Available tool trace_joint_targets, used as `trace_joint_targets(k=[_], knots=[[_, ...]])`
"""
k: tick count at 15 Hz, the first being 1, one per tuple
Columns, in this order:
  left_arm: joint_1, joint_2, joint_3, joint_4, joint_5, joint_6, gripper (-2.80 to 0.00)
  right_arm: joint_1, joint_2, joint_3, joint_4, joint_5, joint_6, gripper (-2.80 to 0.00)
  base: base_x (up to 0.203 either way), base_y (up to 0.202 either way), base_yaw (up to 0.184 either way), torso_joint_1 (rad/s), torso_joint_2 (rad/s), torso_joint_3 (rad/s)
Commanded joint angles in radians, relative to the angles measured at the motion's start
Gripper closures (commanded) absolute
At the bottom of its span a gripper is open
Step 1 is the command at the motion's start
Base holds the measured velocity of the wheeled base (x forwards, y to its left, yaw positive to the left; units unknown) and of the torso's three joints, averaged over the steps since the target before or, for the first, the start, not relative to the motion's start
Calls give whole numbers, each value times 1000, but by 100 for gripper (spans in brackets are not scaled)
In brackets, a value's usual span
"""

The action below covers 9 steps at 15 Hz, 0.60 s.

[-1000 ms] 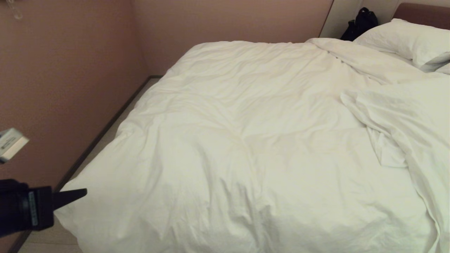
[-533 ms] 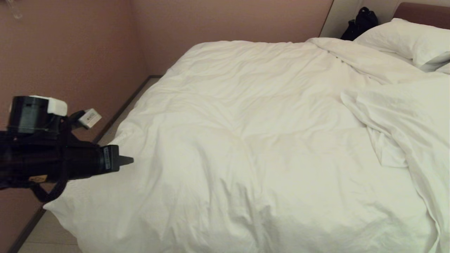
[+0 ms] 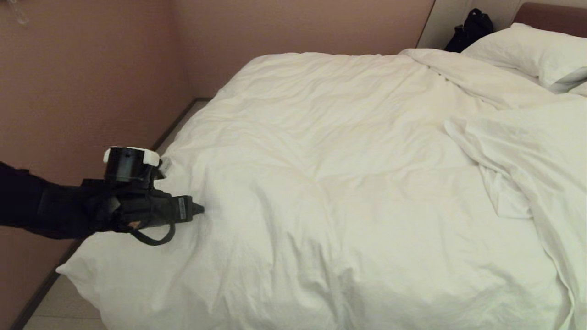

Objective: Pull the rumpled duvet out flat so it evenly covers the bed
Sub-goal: Flatten the corners of the folded blanket

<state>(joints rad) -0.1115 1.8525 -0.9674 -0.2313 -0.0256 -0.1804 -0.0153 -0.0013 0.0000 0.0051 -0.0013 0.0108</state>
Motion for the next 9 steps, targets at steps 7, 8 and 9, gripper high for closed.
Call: trace_joint_targets(k=[7, 8, 9], knots=[[-11, 9, 25, -181, 24, 54, -280, 0, 1, 0, 1, 0, 0, 0, 0, 0, 0, 0, 0, 0], [-12, 17, 25, -172, 26, 54, -280, 0, 1, 0, -1, 1, 0, 0, 0, 0, 0, 0, 0, 0], [-13, 46, 25, -169, 27, 54, -280, 0, 1, 0, 1, 1, 0, 0, 0, 0, 0, 0, 0, 0]])
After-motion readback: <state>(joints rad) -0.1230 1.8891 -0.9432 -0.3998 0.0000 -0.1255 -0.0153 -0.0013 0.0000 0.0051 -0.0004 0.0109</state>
